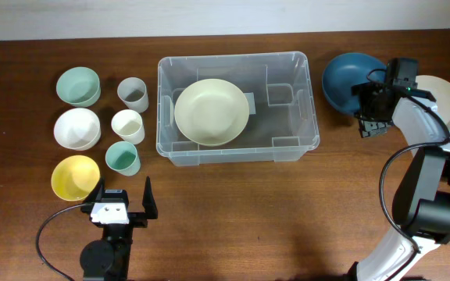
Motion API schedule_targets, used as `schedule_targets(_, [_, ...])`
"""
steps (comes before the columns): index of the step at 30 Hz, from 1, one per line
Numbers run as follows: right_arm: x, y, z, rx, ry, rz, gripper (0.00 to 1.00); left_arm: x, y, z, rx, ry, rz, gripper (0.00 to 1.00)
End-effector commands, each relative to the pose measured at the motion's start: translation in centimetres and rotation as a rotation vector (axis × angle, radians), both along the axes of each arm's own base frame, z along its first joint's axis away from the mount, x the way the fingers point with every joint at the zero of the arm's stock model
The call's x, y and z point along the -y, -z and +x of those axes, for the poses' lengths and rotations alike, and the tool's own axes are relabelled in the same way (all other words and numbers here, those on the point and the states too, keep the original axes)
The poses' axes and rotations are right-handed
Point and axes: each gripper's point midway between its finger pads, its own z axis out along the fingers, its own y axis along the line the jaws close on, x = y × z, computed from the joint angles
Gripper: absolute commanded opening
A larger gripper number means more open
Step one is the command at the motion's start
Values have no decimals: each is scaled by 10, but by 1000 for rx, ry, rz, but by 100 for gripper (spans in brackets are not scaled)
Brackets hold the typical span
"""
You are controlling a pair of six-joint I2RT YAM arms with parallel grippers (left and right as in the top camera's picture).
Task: Pack container
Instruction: 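Move the right gripper to the dark teal plate's rim and grasp, then lift the teal plate with the right gripper toward the bin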
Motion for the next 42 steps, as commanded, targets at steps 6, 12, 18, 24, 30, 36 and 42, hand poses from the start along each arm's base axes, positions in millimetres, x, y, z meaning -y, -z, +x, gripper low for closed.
schedule_targets(6, [11,11,-2,-24,33,-45,89,-3,2,0,0,-16,-9,100])
schedule_targets(12, [11,13,3,-9,33,-47,89,-3,2,0,0,-16,-9,100])
schedule_targets(18, [8,28,2,-34,25,-25,83,-3,2,0,0,-16,-9,100])
schedule_targets(24, [8,35,1,-47,25,-22,68,-3,2,0,0,-16,-9,100])
schedule_targets(30, [9,33,5,-30,24,-25,49,-3,2,0,0,-16,-9,100])
schedule_targets(36, [9,33,5,-29,24,-25,21,-3,2,0,0,-16,-9,100])
schedule_targets(42, [6,29,12,6,-20,-26,4,-3,2,0,0,-16,-9,100])
